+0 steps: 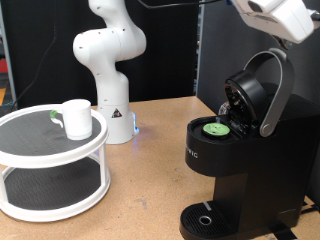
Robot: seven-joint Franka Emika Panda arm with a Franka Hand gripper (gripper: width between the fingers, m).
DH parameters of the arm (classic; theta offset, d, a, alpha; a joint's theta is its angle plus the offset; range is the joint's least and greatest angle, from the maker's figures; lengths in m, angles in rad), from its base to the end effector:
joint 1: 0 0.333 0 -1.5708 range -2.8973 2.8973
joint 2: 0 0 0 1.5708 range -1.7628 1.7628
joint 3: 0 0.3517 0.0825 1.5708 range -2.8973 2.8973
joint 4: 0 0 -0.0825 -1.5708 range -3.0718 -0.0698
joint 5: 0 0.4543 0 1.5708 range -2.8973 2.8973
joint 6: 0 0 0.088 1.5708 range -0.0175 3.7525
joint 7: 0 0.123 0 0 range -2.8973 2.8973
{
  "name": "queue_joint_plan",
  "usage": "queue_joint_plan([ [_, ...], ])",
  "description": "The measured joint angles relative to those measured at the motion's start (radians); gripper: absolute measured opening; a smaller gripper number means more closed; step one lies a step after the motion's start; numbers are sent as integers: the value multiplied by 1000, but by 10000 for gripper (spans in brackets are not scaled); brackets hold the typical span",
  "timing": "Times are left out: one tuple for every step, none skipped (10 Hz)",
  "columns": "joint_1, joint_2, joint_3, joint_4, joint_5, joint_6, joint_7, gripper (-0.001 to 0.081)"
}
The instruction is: Make a cup of coffee with the keurig machine
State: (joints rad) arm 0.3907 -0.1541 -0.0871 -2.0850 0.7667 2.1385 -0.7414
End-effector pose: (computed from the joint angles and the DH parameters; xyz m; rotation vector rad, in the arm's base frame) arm 0.5604 0.2145 0.5230 -2.3251 -0.8286 -0.4387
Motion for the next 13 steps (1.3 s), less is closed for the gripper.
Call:
queue_joint_plan([
  [-4,-1,-11,-4,0,-7,-21,9],
  [-10,-2,-22,-6,0,-17,-35,5],
  [-16,-4,-31,-6,-4,-31,-43,5],
  [-24,-7,-42,-5,-10,-53,-51,7],
  [-34,-13,-54,-4,-22,-72,-59,7],
  [-45,-19,-66,-2,-46,-96,-61,7],
  [-58,-27,-79,-2,-79,-119,-63,7],
  [-72,-33,-91,-2,-121,-143,-66,7],
  [-88,-35,-101,-4,-175,-159,-71,7],
  [-103,-34,-109,-10,-231,-169,-73,7],
  [-117,-34,-116,-24,-276,-167,-73,7],
  [-130,-32,-120,-42,-312,-155,-79,7],
  [-141,-28,-124,-64,-341,-133,-88,7],
])
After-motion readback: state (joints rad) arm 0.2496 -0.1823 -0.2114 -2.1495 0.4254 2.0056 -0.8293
